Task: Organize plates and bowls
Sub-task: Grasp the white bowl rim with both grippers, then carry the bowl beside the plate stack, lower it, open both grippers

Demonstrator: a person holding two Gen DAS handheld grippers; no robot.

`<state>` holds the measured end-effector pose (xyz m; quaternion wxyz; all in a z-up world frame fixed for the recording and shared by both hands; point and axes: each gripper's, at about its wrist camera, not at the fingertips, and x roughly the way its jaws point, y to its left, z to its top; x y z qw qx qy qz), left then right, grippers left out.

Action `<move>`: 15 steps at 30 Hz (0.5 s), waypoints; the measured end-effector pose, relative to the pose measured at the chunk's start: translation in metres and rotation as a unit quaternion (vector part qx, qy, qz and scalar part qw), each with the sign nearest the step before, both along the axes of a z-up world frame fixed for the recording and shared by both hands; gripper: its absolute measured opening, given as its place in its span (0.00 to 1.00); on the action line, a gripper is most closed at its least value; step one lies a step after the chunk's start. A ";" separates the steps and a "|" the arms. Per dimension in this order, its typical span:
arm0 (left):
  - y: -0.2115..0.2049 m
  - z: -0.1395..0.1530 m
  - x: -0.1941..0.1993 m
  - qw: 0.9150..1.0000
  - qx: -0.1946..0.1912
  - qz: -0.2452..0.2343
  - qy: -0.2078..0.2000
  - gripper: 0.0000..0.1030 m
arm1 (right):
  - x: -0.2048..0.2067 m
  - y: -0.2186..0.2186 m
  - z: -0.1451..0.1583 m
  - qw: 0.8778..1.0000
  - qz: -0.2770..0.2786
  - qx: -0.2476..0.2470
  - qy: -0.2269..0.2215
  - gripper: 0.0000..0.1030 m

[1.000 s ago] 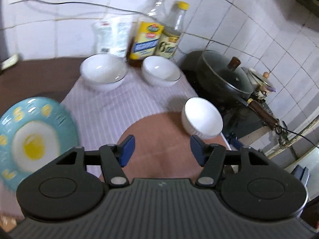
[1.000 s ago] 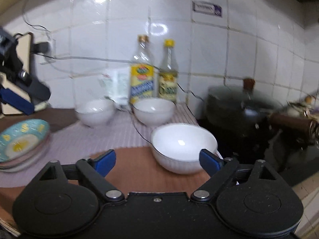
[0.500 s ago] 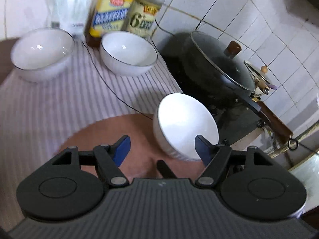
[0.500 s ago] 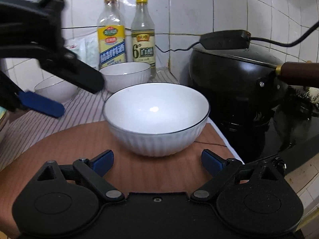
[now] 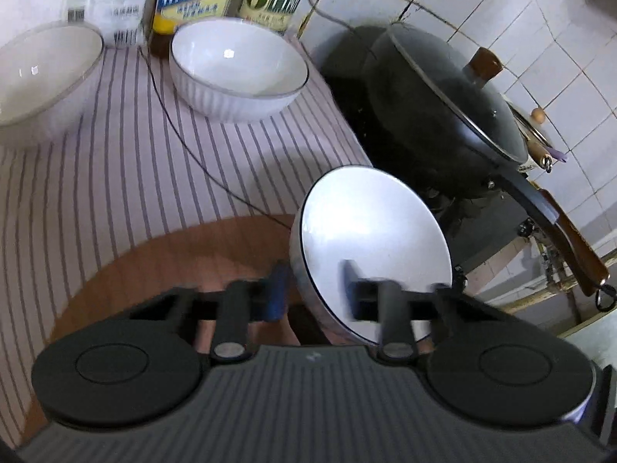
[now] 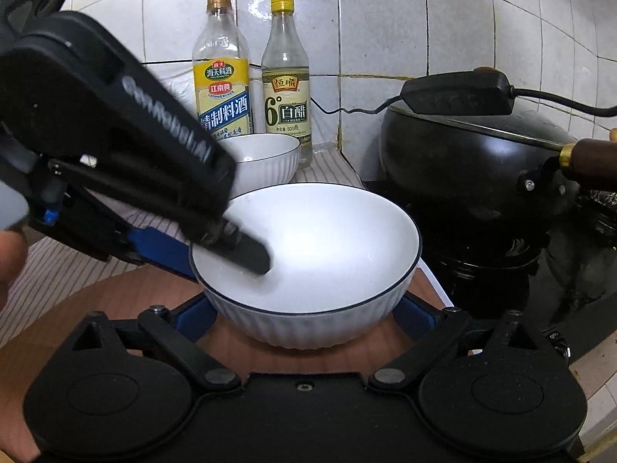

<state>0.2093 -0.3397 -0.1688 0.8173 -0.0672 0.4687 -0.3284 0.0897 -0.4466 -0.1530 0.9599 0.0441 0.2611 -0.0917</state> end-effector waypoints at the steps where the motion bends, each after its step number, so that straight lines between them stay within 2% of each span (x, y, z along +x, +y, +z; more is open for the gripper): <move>1: 0.001 -0.002 0.001 1.000 -0.001 0.003 0.007 0.20 | -0.002 -0.001 0.000 1.000 0.001 0.001 0.000 0.96; 9: 0.006 0.003 -0.007 1.000 0.016 -0.006 -0.004 0.19 | -0.001 0.004 0.007 1.000 0.004 0.016 0.012 0.97; 15: 0.029 0.008 -0.021 1.000 0.030 -0.003 -0.003 0.18 | -0.013 0.027 0.013 1.000 0.020 0.014 0.014 0.97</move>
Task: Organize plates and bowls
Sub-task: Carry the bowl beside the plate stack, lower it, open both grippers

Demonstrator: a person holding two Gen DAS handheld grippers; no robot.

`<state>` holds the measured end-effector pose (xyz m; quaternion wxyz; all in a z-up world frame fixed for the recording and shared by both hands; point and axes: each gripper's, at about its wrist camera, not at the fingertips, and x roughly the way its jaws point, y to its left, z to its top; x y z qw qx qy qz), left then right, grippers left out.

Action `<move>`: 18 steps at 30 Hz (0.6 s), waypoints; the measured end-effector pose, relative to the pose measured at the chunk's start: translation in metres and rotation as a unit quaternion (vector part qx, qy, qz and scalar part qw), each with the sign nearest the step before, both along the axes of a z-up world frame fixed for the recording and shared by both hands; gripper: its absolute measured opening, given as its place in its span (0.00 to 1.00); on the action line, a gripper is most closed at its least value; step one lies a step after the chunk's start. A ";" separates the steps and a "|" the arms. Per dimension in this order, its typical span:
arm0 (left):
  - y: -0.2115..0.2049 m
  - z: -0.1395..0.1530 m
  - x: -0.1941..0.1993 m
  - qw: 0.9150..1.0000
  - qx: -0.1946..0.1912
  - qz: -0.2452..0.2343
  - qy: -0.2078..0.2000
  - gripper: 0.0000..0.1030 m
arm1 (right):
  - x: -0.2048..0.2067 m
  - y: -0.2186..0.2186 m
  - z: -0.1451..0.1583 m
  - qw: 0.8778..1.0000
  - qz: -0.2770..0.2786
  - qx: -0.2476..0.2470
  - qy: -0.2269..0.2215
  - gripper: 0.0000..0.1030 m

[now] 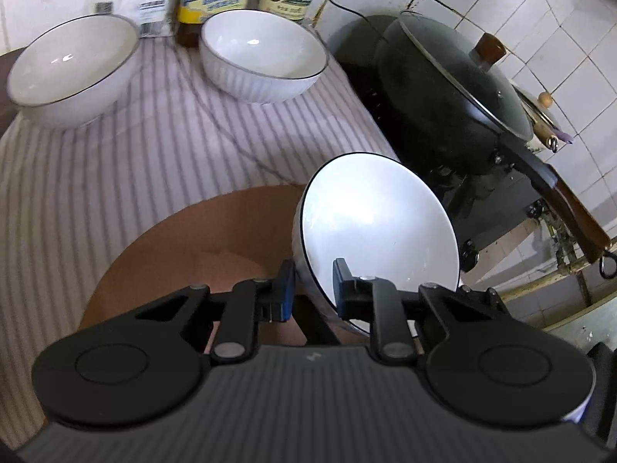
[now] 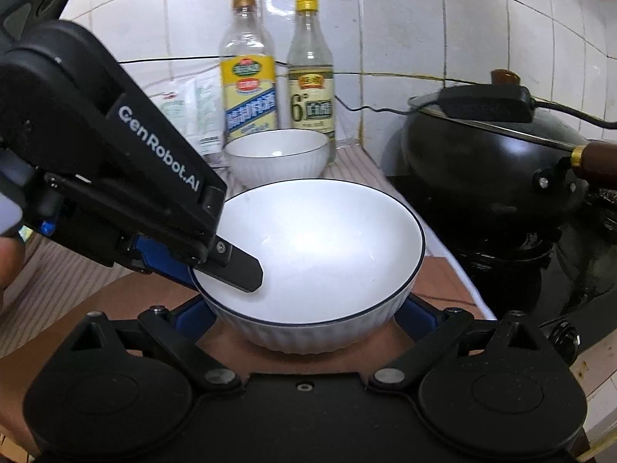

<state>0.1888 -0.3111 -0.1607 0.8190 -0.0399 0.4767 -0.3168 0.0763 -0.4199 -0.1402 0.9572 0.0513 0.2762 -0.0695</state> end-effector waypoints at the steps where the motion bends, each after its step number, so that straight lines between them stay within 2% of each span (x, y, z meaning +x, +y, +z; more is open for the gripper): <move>1: 0.005 0.000 -0.002 1.000 0.002 0.001 0.001 0.18 | -0.001 0.005 0.002 1.000 0.005 0.000 0.002 0.97; 4: 0.024 0.005 -0.008 1.000 0.015 0.003 0.009 0.18 | -0.007 0.021 0.008 0.999 0.034 -0.014 0.004 0.97; 9: 0.062 0.015 -0.011 0.999 0.010 0.021 0.022 0.19 | -0.013 0.049 0.019 0.997 0.069 -0.023 -0.005 0.97; 18: 0.105 0.028 -0.010 0.998 0.020 0.059 0.006 0.18 | -0.003 0.086 0.031 0.992 0.118 -0.028 -0.016 0.97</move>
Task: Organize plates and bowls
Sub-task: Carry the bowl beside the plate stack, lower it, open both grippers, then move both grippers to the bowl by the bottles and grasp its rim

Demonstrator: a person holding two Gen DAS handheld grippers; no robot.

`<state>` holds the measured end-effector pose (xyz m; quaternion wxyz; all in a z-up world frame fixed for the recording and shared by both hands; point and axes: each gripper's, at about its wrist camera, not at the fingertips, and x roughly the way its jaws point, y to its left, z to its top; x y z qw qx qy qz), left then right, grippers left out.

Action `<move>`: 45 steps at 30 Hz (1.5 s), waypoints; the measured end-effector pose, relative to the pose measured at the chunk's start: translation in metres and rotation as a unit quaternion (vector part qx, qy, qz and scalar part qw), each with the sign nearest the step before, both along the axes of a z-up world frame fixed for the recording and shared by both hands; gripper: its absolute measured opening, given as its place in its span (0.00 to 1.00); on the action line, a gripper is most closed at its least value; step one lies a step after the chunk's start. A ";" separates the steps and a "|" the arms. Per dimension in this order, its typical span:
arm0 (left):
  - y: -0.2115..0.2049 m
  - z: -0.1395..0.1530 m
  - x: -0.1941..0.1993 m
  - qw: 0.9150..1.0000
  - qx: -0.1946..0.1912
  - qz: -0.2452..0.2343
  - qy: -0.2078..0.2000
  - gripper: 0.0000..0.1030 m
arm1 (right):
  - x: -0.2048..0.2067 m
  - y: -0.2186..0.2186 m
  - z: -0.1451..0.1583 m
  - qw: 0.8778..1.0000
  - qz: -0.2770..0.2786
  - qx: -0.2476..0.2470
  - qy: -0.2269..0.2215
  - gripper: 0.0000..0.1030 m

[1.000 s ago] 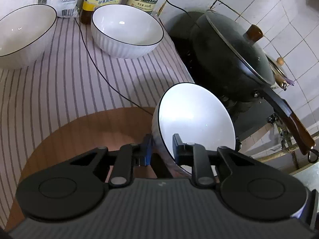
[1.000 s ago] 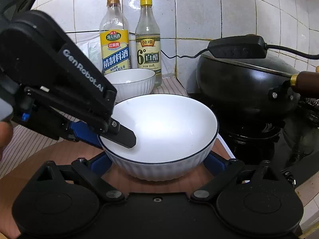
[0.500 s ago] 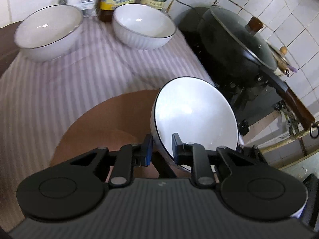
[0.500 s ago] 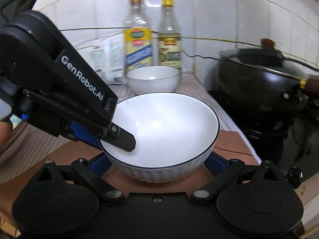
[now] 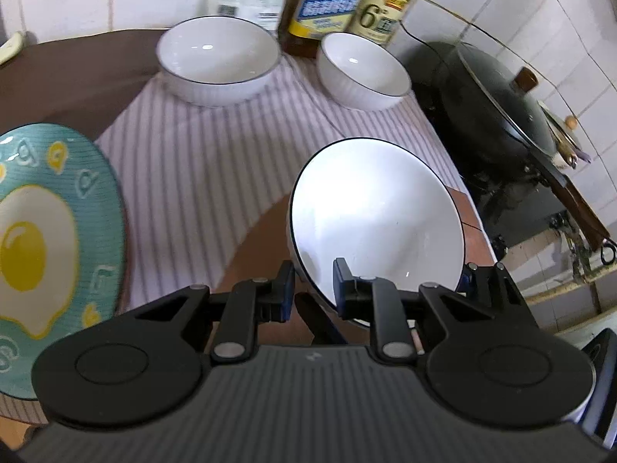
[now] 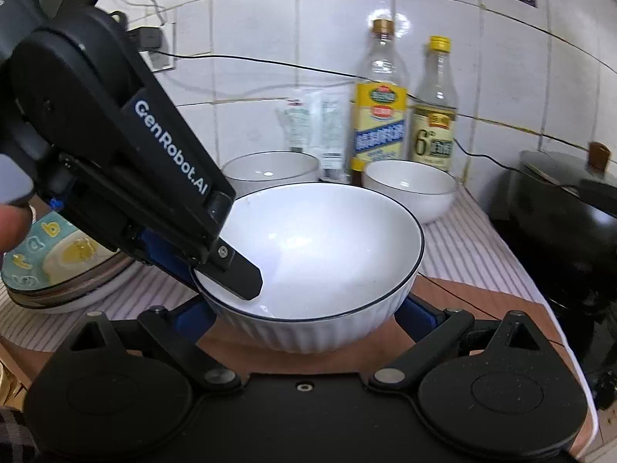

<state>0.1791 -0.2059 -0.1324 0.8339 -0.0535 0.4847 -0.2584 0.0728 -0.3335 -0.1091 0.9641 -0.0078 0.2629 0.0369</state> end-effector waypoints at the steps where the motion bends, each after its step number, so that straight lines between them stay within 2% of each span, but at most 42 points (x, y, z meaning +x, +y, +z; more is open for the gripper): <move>1: 0.002 0.000 0.001 1.000 0.004 0.005 0.001 0.18 | 0.004 0.002 0.000 1.000 0.006 0.001 0.001 0.97; 6: 0.007 -0.004 0.004 0.999 0.026 0.016 -0.008 0.18 | 0.012 0.007 -0.006 1.000 0.016 0.018 0.006 0.97; 13: 0.009 -0.017 0.010 0.999 0.038 0.028 0.011 0.19 | 0.022 0.008 -0.020 0.999 0.023 0.040 0.029 0.97; 19: 0.011 -0.022 0.009 0.999 0.035 0.028 0.012 0.19 | 0.018 0.016 -0.020 0.999 0.009 0.025 0.041 0.96; 23: 0.017 -0.021 0.006 0.999 0.020 0.026 0.022 0.22 | 0.006 0.021 -0.010 0.999 -0.010 0.012 0.049 0.96; 27: 0.027 -0.008 -0.002 1.000 0.009 0.023 0.012 0.23 | -0.007 0.024 0.006 0.999 -0.011 0.002 0.051 0.96; 31: 0.039 0.009 -0.008 1.000 0.000 0.020 0.002 0.25 | -0.013 0.023 0.026 0.998 -0.014 0.018 0.060 0.96; 33: 0.046 0.017 -0.010 1.000 0.002 0.021 -0.003 0.28 | -0.014 0.022 0.034 0.997 -0.018 0.037 0.063 0.96; 35: 0.049 0.023 -0.012 1.000 0.012 0.020 -0.004 0.36 | -0.013 0.021 0.042 0.996 -0.025 0.055 0.067 0.96; 38: 0.054 0.032 -0.016 0.999 0.029 0.022 -0.010 0.39 | -0.014 0.022 0.053 0.994 -0.029 0.079 0.070 0.96; 45: 0.070 0.054 -0.020 0.999 0.038 0.032 -0.021 0.46 | -0.018 0.025 0.086 0.994 -0.048 0.080 0.053 0.96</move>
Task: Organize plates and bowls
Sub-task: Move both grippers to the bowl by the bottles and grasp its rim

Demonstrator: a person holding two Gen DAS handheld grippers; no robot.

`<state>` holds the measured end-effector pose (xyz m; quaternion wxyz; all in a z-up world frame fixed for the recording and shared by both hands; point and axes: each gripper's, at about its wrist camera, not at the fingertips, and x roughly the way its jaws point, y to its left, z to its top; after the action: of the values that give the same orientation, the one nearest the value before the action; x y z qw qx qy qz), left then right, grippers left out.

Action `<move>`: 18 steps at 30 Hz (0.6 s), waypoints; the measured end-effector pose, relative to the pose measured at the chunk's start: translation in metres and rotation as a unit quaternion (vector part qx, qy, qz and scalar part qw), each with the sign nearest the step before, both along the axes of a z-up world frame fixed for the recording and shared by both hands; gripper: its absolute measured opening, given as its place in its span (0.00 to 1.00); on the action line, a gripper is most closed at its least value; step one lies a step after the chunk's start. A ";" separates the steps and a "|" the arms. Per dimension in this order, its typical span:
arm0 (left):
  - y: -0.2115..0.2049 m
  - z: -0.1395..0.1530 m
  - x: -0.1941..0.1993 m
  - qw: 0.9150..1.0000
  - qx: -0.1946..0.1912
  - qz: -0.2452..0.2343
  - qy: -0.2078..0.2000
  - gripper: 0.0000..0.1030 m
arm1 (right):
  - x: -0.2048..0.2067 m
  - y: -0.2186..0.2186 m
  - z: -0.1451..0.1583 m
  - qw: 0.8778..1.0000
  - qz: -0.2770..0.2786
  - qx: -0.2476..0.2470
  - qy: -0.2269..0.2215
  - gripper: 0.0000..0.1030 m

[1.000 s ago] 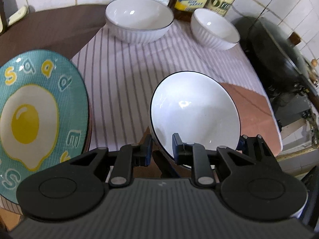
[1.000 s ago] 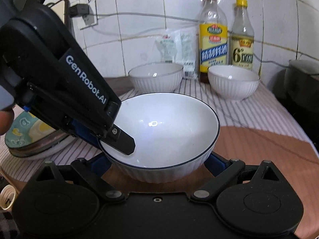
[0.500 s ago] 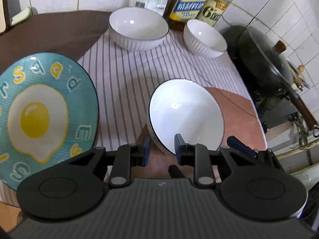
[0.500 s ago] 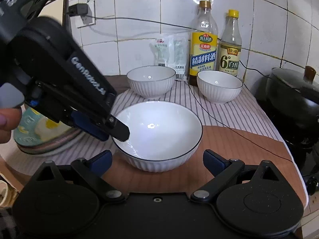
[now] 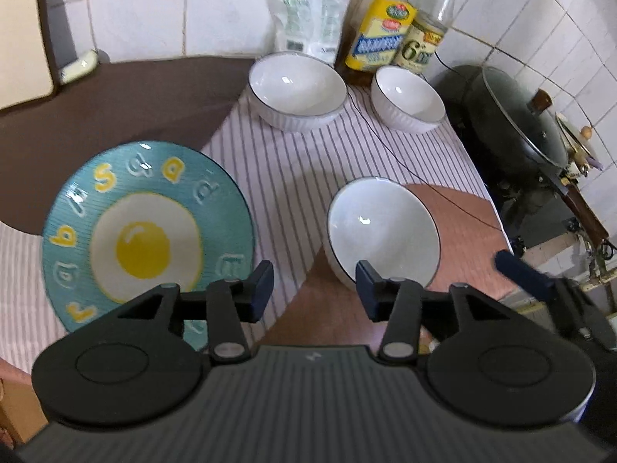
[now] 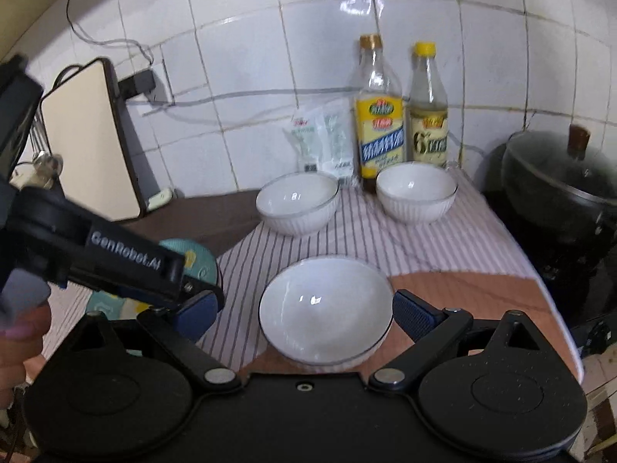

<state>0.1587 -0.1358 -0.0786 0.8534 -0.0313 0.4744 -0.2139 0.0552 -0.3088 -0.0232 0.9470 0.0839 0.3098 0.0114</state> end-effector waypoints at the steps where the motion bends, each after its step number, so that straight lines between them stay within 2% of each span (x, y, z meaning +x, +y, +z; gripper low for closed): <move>1: 0.001 0.003 0.000 1.000 0.004 0.003 -0.003 0.46 | 0.000 -0.001 0.005 1.000 -0.001 -0.001 -0.003 0.96; 4: 0.005 0.014 0.000 1.000 0.014 0.004 -0.017 0.47 | -0.001 -0.008 0.022 1.000 -0.008 0.006 -0.013 0.96; 8: 0.011 0.028 0.004 0.999 0.014 0.006 -0.030 0.52 | 0.005 -0.023 0.040 0.998 -0.020 0.061 -0.012 0.96; 12: 0.014 0.042 0.013 0.999 0.025 0.008 -0.043 0.55 | 0.019 -0.032 0.050 0.994 -0.045 0.095 0.002 0.95; 15: 0.025 0.048 0.026 0.997 -0.005 0.051 -0.064 0.55 | 0.032 -0.037 0.052 0.991 -0.058 0.118 0.002 0.94; 18: 0.030 0.050 0.043 0.995 -0.022 0.058 -0.081 0.55 | 0.050 -0.037 0.050 0.989 -0.060 0.132 0.004 0.92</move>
<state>0.2020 -0.1055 -0.0284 0.8991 -0.0605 0.3961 -0.1760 0.1053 -0.3460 0.0266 0.9253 0.2265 0.3039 -0.0052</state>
